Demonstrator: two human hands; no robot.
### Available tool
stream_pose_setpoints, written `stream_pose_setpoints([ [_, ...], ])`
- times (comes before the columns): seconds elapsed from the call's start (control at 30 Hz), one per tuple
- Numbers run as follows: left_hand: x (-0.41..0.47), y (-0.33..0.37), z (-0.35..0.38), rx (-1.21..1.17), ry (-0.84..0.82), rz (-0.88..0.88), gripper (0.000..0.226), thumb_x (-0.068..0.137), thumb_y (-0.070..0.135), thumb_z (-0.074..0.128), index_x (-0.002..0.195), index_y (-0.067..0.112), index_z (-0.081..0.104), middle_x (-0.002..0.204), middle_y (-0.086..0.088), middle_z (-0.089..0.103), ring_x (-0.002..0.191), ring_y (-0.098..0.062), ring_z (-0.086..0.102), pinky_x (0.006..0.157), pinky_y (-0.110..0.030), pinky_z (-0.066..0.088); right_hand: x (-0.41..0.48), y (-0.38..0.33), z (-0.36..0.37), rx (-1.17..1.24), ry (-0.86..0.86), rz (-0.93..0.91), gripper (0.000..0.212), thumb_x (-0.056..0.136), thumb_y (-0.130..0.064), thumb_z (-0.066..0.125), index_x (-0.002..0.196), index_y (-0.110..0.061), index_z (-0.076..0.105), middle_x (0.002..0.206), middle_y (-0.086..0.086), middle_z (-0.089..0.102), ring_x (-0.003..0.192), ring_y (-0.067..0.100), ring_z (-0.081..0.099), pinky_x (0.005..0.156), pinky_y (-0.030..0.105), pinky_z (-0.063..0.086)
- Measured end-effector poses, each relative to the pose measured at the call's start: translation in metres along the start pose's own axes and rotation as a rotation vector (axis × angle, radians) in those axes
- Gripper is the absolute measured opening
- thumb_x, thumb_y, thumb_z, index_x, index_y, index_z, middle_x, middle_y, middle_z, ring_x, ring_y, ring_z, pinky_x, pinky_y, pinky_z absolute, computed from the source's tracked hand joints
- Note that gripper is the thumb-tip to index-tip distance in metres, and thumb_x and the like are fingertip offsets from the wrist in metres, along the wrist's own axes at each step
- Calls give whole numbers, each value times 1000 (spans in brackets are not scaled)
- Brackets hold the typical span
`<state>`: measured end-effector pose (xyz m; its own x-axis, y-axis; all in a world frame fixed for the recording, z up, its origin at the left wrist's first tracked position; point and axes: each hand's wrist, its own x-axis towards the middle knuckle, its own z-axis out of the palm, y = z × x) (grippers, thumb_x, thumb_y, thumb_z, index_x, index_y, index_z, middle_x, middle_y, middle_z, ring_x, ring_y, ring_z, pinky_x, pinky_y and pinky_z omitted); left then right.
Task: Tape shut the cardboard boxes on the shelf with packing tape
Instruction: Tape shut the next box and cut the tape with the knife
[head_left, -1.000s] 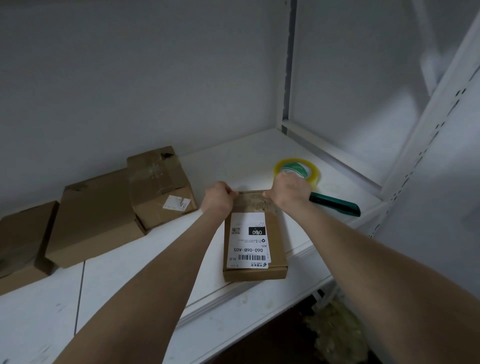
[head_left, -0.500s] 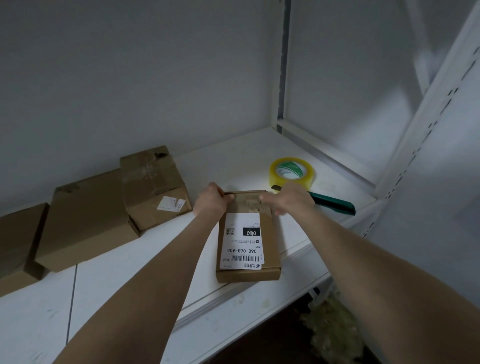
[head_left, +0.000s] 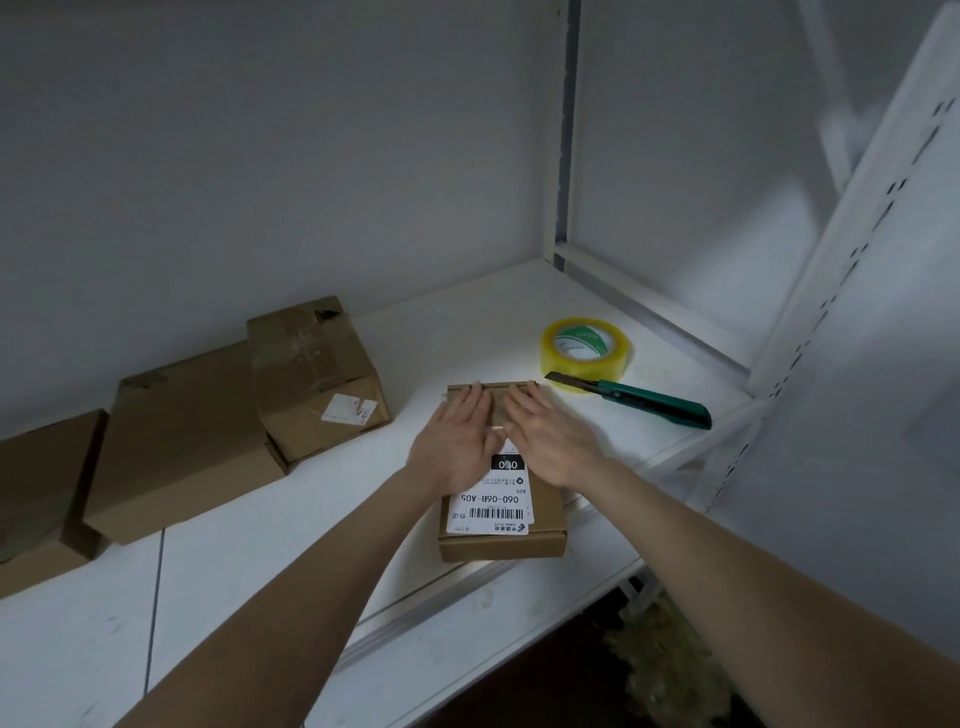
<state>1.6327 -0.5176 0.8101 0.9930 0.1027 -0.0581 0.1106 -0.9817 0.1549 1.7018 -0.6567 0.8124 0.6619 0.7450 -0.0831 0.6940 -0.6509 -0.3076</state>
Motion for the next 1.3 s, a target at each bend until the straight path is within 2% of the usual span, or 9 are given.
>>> stream_pose_setpoints([
  [0.17, 0, 1, 4, -384, 45, -220, 75, 99, 49, 32, 151, 4, 4, 160, -14, -7, 146, -24, 14, 113, -40, 30, 1, -4, -3, 146, -39, 175, 67, 104, -47, 23, 155, -10, -1, 162, -1, -19, 150, 16, 2, 119, 37, 21],
  [0.33, 2, -2, 5, -655, 172, -272, 34, 100, 24, 43, 124, 1, 32, 124, -20, 55, 102, -34, 59, 75, -32, 45, 1, -10, -3, 315, 29, 288, 70, 105, -44, 25, 154, -6, -6, 162, 8, -15, 147, 28, 20, 113, 40, 30],
  [0.5, 2, 4, 5, -810, 167, -349, 31, 100, 21, 41, 124, 3, 34, 124, -15, 57, 109, -33, 57, 86, -36, 46, 4, -5, 1, 579, 20, 339, 69, 105, -43, 25, 154, -13, -13, 162, 10, 15, 144, 28, 27, 114, 38, 29],
  [0.57, 3, 4, 2, -889, 124, -401, 33, 101, 26, 39, 125, 3, 34, 124, -14, 57, 110, -32, 57, 90, -37, 46, 6, 1, -4, 745, 68, 397, 61, 106, -43, 20, 156, -11, 7, 158, 14, 26, 142, 30, 31, 112, 38, 29],
  [0.67, 4, 0, 0, -728, 194, -428, 40, 102, 30, 35, 131, 1, 33, 133, -19, 49, 121, -33, 49, 95, -39, 42, 9, 14, -14, 870, 263, 492, 49, 106, -37, 28, 125, -4, 59, 120, 18, 60, 112, 32, 54, 102, 45, 44],
  [0.77, 0, 4, -2, -367, 371, -85, 41, 100, 23, 39, 137, 5, 34, 139, -16, 43, 131, -33, 37, 102, -43, 37, 7, 14, -14, 811, 182, 455, 39, 97, -40, 55, 118, -8, 62, 109, 4, 62, 109, 28, 56, 97, 45, 48],
  [0.93, -1, 13, 6, 115, 54, 116, 61, 102, 47, 19, 153, 15, 8, 161, -2, 5, 148, -17, 2, 120, -38, 0, 8, 11, -5, 813, 183, 479, 37, 88, -36, 68, 117, -13, 69, 117, 8, 69, 107, 25, 63, 96, 43, 50],
  [1.17, 0, 17, 6, -284, 94, -288, 87, 95, 57, 36, 151, 1, 0, 160, -14, -9, 148, -25, 0, 119, -36, 11, 9, 5, -20, 444, 200, 489, 30, 103, -25, 38, 99, -9, 64, 105, 13, 64, 93, 27, 59, 72, 28, 40],
  [1.3, 3, 13, 6, -421, 70, -305, 85, 96, 49, 41, 150, -1, -2, 158, -16, -13, 147, -28, 6, 117, -35, 19, 14, -3, -6, 469, 111, 372, 39, 104, -22, 36, 140, -6, 38, 133, 13, 55, 121, 31, 53, 88, 31, 42],
])
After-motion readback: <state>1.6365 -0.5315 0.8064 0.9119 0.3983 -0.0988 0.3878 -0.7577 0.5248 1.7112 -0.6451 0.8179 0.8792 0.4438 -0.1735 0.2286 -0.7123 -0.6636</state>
